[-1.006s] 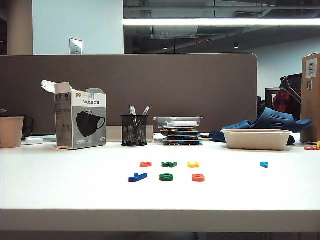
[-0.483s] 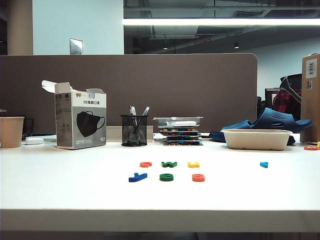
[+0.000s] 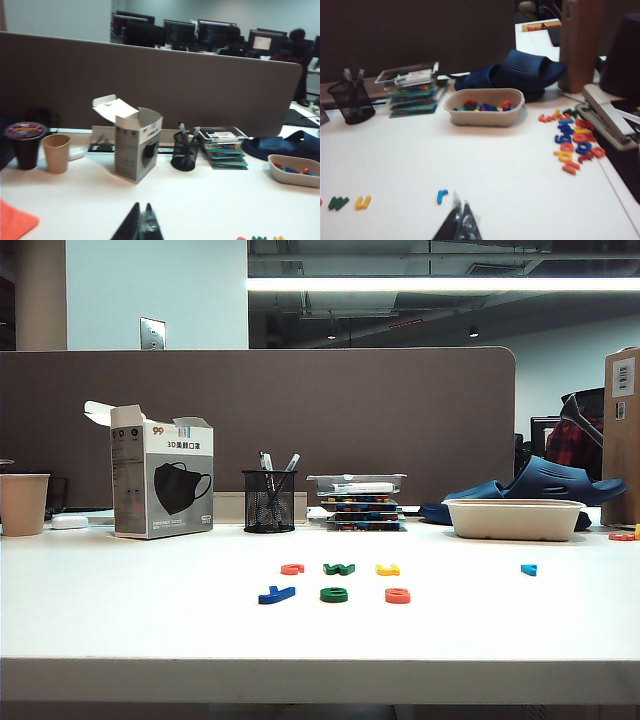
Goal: Select the appropriate letters from the row of letter magnets placed on the table to arrange into the word "yes".
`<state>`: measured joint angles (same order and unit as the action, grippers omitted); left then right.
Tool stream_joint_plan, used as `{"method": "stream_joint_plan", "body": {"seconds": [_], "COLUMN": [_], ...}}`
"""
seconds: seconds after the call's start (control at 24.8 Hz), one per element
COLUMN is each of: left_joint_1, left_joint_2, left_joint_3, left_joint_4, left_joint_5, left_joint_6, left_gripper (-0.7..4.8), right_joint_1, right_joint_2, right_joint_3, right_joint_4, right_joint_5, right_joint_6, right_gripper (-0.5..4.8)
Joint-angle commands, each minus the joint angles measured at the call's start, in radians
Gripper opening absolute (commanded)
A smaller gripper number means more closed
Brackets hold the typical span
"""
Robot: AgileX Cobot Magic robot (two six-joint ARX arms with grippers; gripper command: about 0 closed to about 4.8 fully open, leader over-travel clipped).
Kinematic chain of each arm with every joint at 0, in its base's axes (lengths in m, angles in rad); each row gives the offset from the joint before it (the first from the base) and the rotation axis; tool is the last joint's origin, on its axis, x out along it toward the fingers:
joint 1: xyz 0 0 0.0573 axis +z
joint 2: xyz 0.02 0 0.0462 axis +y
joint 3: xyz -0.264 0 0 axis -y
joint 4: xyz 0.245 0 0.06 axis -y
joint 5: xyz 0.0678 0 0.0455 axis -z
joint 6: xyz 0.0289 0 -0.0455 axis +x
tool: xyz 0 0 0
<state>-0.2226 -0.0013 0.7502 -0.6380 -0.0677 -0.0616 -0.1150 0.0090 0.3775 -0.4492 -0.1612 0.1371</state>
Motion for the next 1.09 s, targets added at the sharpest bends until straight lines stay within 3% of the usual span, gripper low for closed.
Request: {"method": "stream_joint_plan", "body": {"seconds": [0.04,0.56,0.85,1.09], "left_joint_1": [0.001,0.001,0.0,0.001], "left_joint_2": [0.003,0.003,0.003,0.003], "left_joint_3": [-0.058,-0.473,-0.65,-0.719], "left_joint_4": [0.083,0.601,0.739,0.797], "left_joint_5": [0.046,0.044,0.058,0.057], "left_joint_6": [0.005,0.054,0.054,0.054], "left_gripper": [-0.05,-0.05,-0.05,-0.05], "right_joint_1": [0.002,0.002,0.002,0.001], "right_joint_2": [-0.009,-0.011,-0.011,-0.011], "right_joint_3": [-0.055,-0.278,-0.373,-0.376], "right_joint_4": [0.074,0.256,0.354,0.349], "right_joint_5": [0.0,0.006,0.007,0.01], "right_joint_6": [0.002,-0.011,-0.038,-0.061], "right_gripper": [-0.02,-0.02,-0.02,-0.01]}}
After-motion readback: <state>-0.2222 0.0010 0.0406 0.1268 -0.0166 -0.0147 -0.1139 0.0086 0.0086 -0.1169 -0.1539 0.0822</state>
